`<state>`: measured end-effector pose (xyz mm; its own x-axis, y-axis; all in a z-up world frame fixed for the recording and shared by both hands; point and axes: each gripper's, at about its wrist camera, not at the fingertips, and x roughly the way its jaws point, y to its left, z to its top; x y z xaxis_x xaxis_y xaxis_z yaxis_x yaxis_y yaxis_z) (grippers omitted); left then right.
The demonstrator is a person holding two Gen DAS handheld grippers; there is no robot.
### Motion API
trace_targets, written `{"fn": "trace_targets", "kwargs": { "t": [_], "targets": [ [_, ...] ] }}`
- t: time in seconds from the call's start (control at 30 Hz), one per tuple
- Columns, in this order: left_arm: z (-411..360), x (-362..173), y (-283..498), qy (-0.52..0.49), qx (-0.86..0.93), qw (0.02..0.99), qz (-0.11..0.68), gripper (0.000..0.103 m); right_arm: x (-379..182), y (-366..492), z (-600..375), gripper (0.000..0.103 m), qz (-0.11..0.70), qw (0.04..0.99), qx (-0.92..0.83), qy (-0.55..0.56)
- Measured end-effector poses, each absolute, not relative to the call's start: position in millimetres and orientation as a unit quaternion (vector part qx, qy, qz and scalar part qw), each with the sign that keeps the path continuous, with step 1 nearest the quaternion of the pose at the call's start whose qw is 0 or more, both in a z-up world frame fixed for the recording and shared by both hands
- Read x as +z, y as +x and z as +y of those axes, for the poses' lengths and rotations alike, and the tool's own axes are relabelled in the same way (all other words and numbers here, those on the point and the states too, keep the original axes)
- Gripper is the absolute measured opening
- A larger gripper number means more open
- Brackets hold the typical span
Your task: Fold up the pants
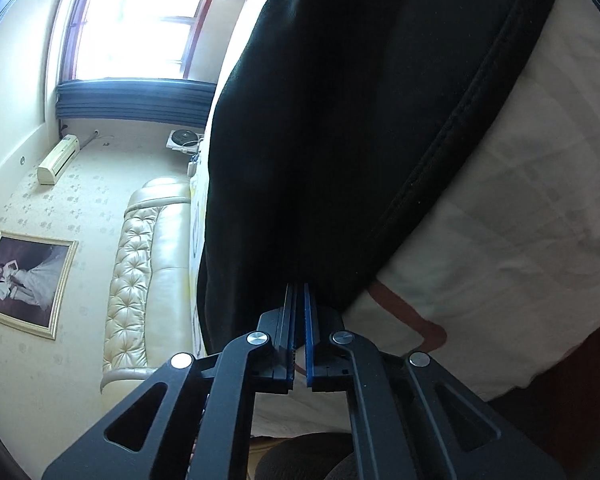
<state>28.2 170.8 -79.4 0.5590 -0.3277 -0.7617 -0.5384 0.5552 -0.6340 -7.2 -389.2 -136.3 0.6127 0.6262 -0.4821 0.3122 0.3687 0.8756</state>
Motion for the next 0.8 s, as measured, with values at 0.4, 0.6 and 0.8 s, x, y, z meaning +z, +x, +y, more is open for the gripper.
{"fn": "trace_targets", "kwargs": {
  "t": [0.4,0.6,0.8],
  "targets": [
    [163,-47,0,-0.428,0.088,0.781,0.446,0.07,-40,7,-551,0.071,0.283,0.792,-0.065,0.537],
    [123,-43,12,-0.433,0.011,0.775,0.46,0.082,-22,91,-641,0.074,0.311,0.808,-0.164,0.472],
    [98,-45,22,-0.392,-0.021,0.787,0.476,0.086,-42,181,-661,0.074,0.375,0.8,-0.236,0.404]
  ]
}}
